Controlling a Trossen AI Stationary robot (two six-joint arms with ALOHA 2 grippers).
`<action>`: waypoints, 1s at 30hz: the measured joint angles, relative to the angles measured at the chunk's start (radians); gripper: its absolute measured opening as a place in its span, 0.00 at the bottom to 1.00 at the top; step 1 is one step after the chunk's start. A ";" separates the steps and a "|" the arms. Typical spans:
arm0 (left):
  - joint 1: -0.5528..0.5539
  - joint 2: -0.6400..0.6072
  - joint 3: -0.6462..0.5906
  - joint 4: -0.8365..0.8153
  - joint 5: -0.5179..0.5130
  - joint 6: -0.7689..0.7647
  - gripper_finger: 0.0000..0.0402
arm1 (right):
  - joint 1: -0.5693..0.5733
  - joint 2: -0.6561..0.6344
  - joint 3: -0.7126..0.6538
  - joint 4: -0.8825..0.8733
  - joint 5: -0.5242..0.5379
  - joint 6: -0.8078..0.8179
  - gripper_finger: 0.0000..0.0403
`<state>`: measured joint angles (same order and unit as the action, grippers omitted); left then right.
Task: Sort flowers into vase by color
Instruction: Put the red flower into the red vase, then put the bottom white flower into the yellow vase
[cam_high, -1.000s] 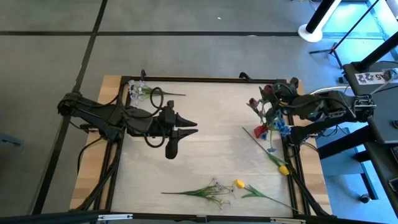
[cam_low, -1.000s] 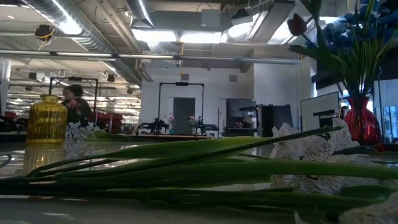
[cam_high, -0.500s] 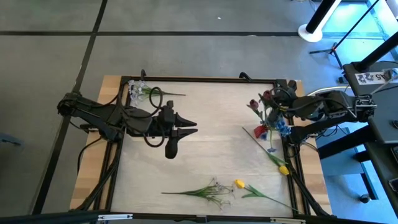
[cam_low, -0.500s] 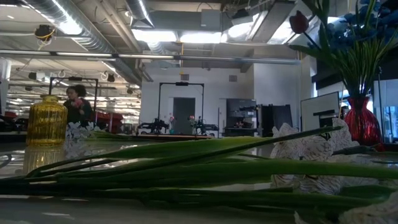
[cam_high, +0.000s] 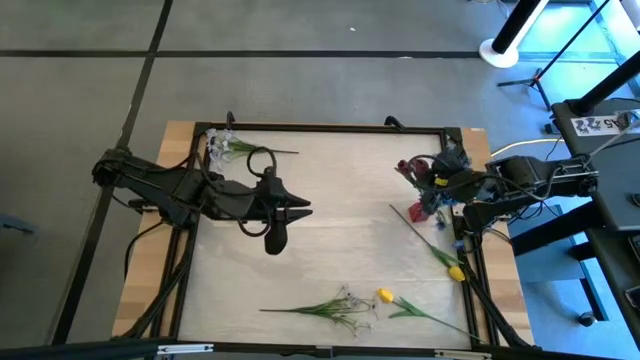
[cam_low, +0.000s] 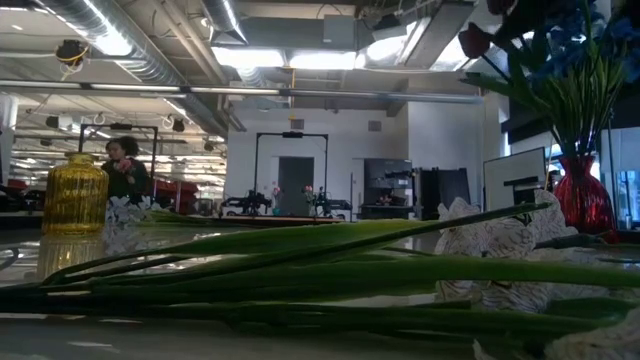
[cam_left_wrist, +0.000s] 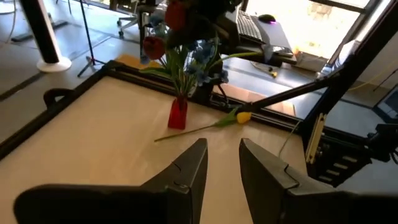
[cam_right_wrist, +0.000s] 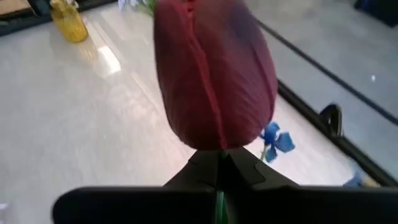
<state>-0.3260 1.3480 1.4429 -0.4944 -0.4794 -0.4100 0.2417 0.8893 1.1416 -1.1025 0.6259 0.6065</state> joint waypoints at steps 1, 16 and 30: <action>0.000 -0.002 0.000 -0.001 -0.002 0.001 0.22 | 0.000 0.005 0.000 -0.014 -0.009 0.014 0.05; -0.027 0.012 0.001 -0.161 -0.015 -0.002 0.22 | 0.000 0.011 0.183 -0.110 -0.081 -0.005 0.54; -0.170 0.370 0.001 -0.139 0.177 -0.146 0.22 | 0.000 0.003 0.382 0.018 -0.044 -0.321 0.58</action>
<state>-0.4963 1.7182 1.4437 -0.6331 -0.3020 -0.5560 0.2420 0.8925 1.5240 -1.0844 0.5818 0.2860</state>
